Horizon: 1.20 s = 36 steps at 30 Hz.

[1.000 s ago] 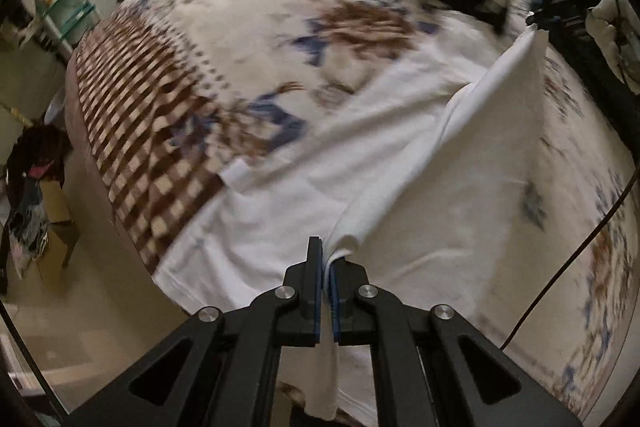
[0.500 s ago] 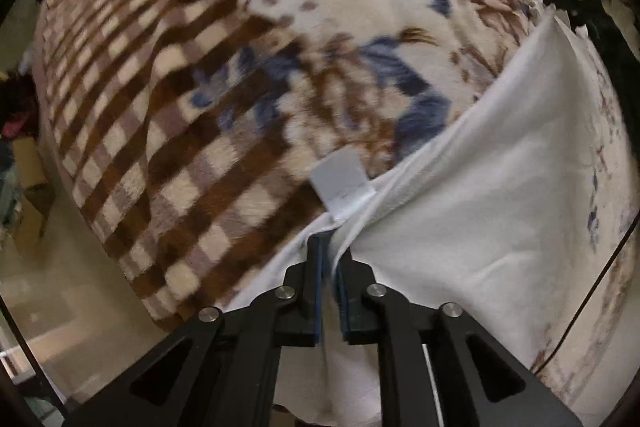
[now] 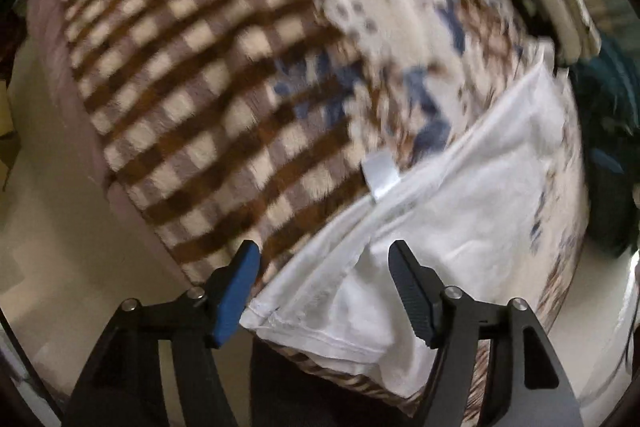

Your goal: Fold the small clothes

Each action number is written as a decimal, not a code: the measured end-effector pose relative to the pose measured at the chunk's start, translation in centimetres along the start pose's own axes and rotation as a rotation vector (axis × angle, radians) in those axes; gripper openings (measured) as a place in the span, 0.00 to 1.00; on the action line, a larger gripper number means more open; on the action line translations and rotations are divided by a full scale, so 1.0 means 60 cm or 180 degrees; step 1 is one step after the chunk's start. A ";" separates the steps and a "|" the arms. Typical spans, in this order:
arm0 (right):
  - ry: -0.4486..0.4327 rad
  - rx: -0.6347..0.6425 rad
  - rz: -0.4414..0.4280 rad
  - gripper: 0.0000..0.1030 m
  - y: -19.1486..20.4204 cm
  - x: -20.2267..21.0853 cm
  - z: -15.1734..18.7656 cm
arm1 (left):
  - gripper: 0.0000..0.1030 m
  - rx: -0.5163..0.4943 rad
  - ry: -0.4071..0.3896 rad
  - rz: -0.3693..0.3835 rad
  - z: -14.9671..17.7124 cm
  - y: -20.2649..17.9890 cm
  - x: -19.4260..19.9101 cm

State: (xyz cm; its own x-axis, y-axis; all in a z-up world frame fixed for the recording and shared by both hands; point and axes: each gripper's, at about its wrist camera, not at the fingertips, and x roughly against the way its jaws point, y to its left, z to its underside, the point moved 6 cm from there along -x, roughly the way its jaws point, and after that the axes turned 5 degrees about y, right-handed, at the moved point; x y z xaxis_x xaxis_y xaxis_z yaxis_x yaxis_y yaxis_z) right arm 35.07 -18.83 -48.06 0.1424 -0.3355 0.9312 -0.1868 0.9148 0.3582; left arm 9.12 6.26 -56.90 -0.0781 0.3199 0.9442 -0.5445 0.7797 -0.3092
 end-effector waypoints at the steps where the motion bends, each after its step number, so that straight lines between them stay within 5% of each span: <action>1: 0.0052 -0.0062 -0.0030 0.69 -0.012 -0.010 0.040 | 0.64 -0.0086 0.0107 -0.0187 0.003 0.004 -0.022; 3: 0.0240 -0.0205 -0.0140 0.69 -0.031 -0.046 0.123 | 0.66 -0.0163 0.0244 -0.0426 0.013 0.023 -0.059; 7: 0.0442 -0.0622 -0.0363 0.69 -0.077 -0.104 0.247 | 0.65 0.0070 0.0261 -0.0420 0.027 0.045 -0.029; 12: 0.0106 -0.0934 -0.0548 0.69 -0.136 -0.087 0.266 | 0.65 -0.0350 -0.0046 -0.0328 -0.019 -0.060 0.074; 19: -0.0496 -0.1316 -0.0679 0.69 -0.221 -0.019 0.112 | 0.68 -0.1115 -0.0208 0.0269 -0.242 -0.344 0.065; 25: -0.0938 -0.1532 -0.0720 0.69 -0.302 0.018 -0.099 | 0.68 -0.1858 0.0115 0.0515 -0.422 -0.585 -0.066; 31: -0.0931 -0.1815 -0.0861 0.69 -0.365 -0.029 -0.258 | 0.68 -0.2149 0.0520 0.0298 -0.507 -0.649 -0.190; 34: -0.0879 -0.1936 -0.0970 0.66 -0.382 -0.058 -0.301 | 0.67 -0.2214 0.0407 0.0446 -0.516 -0.659 -0.186; 35: -0.0922 -0.1929 -0.0979 0.61 -0.384 -0.058 -0.307 | 0.56 -0.2275 0.0343 0.0466 -0.521 -0.668 -0.185; 36: -0.0999 -0.1910 -0.0989 0.42 -0.383 -0.055 -0.316 | 0.32 -0.2352 0.0294 0.0482 -0.519 -0.671 -0.182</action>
State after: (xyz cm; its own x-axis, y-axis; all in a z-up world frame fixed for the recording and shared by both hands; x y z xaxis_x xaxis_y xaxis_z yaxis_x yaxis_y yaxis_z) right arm 57.32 -34.48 -60.61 -0.1989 -0.5649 0.8008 0.3924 0.7029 0.5933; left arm 57.91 -11.87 -58.26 -0.0195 0.4705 0.8822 0.1701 0.8710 -0.4608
